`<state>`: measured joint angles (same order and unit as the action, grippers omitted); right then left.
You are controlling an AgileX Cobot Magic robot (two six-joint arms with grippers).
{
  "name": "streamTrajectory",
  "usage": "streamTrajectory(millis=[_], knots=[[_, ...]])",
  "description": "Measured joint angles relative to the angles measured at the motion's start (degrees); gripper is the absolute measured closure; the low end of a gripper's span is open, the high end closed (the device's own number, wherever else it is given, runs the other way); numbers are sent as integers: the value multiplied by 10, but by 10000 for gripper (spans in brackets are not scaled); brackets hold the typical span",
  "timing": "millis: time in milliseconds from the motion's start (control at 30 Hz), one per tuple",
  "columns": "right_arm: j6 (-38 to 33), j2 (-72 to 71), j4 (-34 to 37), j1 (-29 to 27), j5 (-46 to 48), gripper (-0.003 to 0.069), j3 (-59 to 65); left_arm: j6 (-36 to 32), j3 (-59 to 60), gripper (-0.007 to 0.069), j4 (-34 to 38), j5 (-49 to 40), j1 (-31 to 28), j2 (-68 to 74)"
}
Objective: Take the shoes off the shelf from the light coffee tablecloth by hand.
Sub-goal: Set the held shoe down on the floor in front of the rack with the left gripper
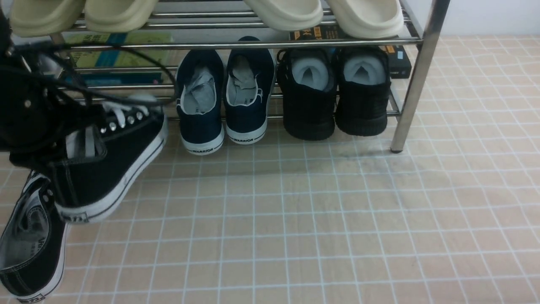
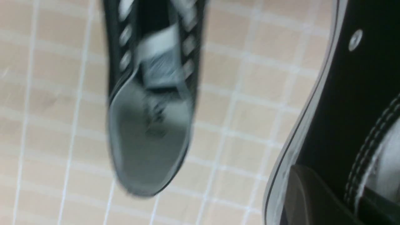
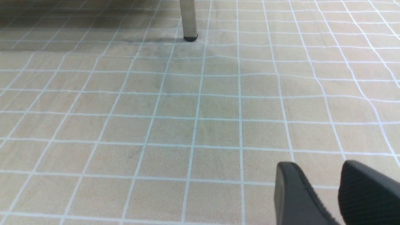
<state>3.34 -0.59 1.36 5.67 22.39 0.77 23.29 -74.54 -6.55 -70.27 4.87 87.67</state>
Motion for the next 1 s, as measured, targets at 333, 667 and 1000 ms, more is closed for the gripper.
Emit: streamTrajectory(millis=[333, 667, 1000], knots=[[-1, 0, 0, 0, 0, 419, 0, 113, 115, 605, -41, 91, 3, -3], [-1, 0, 0, 0, 0, 419, 0, 180, 144, 596, -44, 198, 3, 1], [-1, 0, 0, 0, 0, 419, 0, 175, 144, 473, -50, 225, 3, 44]])
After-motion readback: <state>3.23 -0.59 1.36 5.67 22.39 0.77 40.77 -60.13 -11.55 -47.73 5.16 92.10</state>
